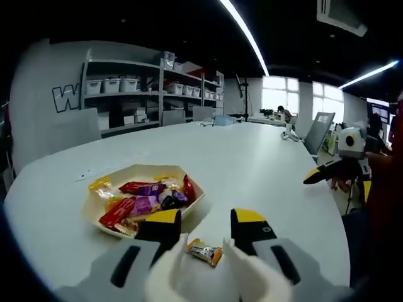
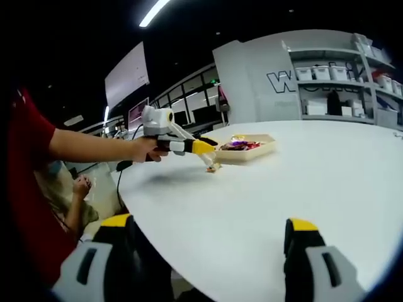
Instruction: Place the target food into the container with the food tongs after gripping and lifting it, then release it inside without dropping or visibly crushing the food.
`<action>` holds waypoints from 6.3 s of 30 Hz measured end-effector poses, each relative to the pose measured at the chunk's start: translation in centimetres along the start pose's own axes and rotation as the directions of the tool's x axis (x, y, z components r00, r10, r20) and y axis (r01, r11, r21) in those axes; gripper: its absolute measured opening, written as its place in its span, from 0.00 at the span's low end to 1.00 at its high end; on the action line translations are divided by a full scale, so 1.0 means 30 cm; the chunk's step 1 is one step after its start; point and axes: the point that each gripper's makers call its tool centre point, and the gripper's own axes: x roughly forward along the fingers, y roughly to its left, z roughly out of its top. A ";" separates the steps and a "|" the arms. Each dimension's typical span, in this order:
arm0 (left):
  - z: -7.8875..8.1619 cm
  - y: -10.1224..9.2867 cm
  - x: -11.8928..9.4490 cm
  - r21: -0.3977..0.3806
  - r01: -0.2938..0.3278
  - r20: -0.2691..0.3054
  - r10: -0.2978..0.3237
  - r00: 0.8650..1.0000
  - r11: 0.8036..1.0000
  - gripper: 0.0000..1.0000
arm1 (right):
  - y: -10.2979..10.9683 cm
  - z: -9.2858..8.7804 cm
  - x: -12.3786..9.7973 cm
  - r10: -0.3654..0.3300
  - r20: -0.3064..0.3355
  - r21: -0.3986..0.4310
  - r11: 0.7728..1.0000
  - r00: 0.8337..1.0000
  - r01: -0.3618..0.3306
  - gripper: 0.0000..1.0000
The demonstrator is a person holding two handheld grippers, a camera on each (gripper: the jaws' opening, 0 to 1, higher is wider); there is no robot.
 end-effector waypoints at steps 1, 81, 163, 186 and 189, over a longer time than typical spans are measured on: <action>-0.016 -0.003 0.008 0.013 0.000 -0.016 0.000 1.000 1.000 0.30 | -0.008 0.000 -0.003 -0.006 0.001 0.004 1.000 1.000 0.006 0.99; 0.180 0.259 -0.012 -0.015 -0.201 0.063 0.201 0.977 0.980 0.24 | -0.072 0.004 -0.031 -0.049 0.016 0.031 0.998 0.999 0.048 0.99; 0.225 -0.061 -0.140 -0.034 0.101 0.212 -0.091 0.973 0.994 0.30 | 0.007 0.039 0.023 0.022 0.040 -0.033 0.999 0.999 -0.021 0.99; 0.128 -0.124 -0.176 -0.077 0.120 0.191 -0.103 0.976 0.990 0.30 | 0.064 0.046 0.063 0.057 0.042 -0.130 0.990 0.997 -0.052 0.81; 0.116 -0.132 -0.177 -0.082 0.122 0.185 -0.105 0.977 0.989 0.30 | 0.059 0.061 0.061 0.039 0.055 -0.213 0.977 0.998 -0.026 0.62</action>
